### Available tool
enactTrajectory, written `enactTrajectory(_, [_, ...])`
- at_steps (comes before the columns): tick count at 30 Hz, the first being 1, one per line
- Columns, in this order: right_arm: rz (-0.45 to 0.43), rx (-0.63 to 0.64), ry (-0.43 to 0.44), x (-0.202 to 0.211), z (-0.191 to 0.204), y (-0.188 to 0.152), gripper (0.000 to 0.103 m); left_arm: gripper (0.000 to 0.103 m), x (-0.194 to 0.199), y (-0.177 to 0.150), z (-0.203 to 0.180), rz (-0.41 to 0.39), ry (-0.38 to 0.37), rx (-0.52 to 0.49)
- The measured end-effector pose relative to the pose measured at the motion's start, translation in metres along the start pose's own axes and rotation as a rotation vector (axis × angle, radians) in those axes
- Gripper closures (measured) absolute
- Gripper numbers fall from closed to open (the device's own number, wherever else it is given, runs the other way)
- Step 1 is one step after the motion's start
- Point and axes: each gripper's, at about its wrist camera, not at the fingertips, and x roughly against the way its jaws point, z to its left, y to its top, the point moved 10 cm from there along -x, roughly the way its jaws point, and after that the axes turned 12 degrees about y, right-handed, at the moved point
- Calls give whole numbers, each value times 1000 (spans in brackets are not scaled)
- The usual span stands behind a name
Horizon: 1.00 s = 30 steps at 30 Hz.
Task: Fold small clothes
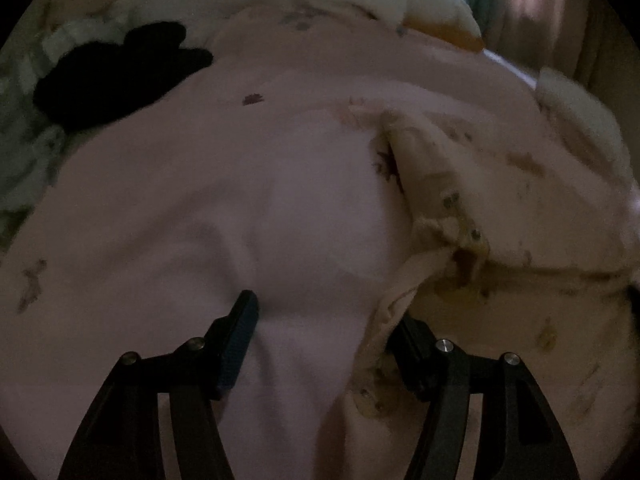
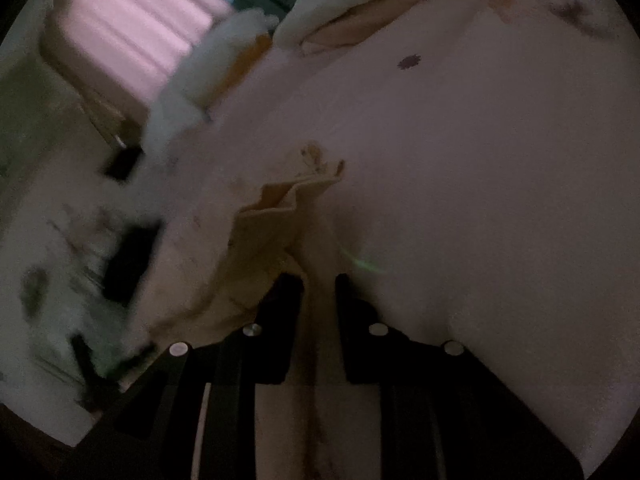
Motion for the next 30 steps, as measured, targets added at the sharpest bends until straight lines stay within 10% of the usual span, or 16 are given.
enactTrajectory(6, [-97,63,24,33,47,33,78,37,9,-12,12,28,-36,-16])
enactTrajectory(10, [-10,161,-36,-3,78,40,79,37,14,-20,17,42,-55,-56])
enactTrajectory(15, [212,185,-276,-62,35,-1,86,37,28,-36,26,71,-90,-63])
enactTrajectory(26, [228,198,-188,3,32,-70,86,33,58,-77,23,106,-175,-84])
enactTrajectory(28, [220,162,-188,20,33,-84,80,32,68,-89,25,126,-216,-72])
enactTrajectory(30, [230,130,-144,31,42,-99,49,31,76,-98,28,141,-245,-71])
